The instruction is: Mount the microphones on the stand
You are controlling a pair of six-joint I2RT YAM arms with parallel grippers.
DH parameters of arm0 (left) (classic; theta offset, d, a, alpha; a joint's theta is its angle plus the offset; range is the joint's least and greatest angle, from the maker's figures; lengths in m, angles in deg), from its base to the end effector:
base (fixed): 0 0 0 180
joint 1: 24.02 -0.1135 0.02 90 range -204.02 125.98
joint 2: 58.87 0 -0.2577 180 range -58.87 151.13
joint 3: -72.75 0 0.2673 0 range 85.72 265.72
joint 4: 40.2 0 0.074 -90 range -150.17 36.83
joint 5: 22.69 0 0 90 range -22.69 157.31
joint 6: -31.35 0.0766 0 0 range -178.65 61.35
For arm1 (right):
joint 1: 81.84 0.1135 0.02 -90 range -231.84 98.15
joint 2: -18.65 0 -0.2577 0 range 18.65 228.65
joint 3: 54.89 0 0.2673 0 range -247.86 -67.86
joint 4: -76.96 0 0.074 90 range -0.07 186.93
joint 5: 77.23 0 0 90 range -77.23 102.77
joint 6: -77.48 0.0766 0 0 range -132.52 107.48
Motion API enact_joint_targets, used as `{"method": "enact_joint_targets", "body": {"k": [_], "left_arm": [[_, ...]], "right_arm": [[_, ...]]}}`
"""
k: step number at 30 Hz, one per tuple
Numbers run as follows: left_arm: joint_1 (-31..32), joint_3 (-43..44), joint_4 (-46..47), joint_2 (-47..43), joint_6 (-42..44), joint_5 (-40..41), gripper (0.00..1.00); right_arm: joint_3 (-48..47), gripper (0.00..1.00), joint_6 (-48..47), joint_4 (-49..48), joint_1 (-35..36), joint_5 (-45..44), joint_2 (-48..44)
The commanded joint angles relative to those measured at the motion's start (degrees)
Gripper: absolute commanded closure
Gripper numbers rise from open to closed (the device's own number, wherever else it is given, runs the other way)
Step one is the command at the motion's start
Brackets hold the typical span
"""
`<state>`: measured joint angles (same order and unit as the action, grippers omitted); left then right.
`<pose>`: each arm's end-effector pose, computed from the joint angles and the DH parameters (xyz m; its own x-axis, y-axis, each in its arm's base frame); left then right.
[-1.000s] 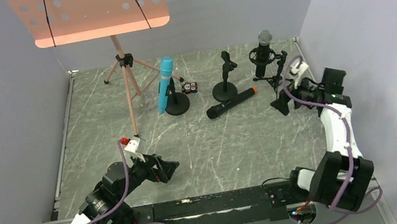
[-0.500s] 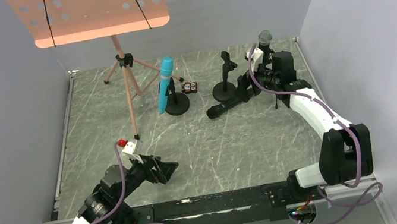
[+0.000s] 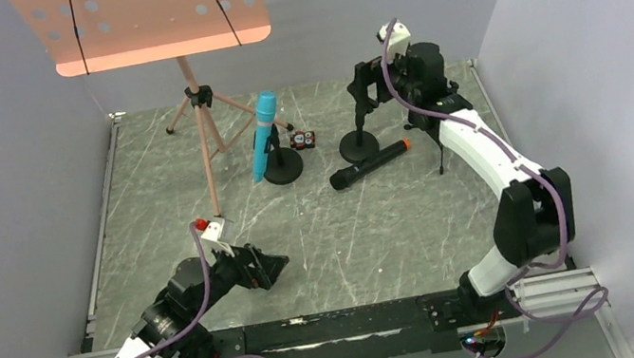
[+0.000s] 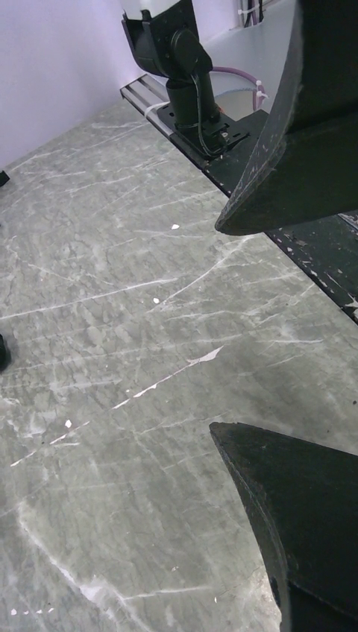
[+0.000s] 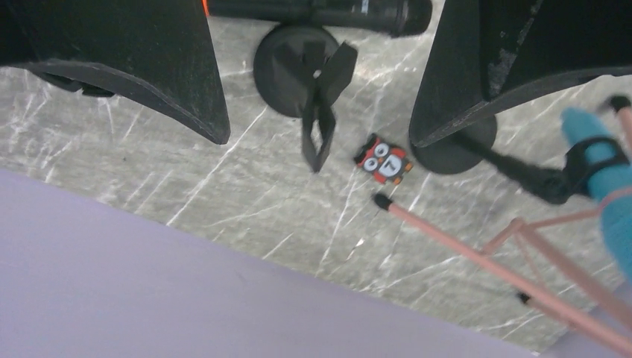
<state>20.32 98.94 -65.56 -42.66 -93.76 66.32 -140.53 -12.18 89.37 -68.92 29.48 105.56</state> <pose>0.1285 -0.1274 0.1918 -0.5639 -0.2530 -0.7861 0.4723 0.6821 -0.5583 0.4011 0.1146 0.3300 -0.2334 -0.0477 -0.9712 -0.4851 0.8714 0.0738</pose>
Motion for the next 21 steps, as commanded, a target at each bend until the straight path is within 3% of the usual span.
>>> {"method": "enact_joint_targets", "body": {"k": [1, 21], "left_arm": [[0.0, 1.4, 3.3, 0.0, 0.6, 0.8, 0.01], [0.0, 0.3, -2.9, -8.4, 0.2, 0.8, 0.01]], "right_arm": [[-5.8, 0.06, 3.3, -0.1, 1.3, -8.0, 5.0], [-6.9, 0.54, -2.5, 3.8, 4.7, -11.4, 8.6]]}}
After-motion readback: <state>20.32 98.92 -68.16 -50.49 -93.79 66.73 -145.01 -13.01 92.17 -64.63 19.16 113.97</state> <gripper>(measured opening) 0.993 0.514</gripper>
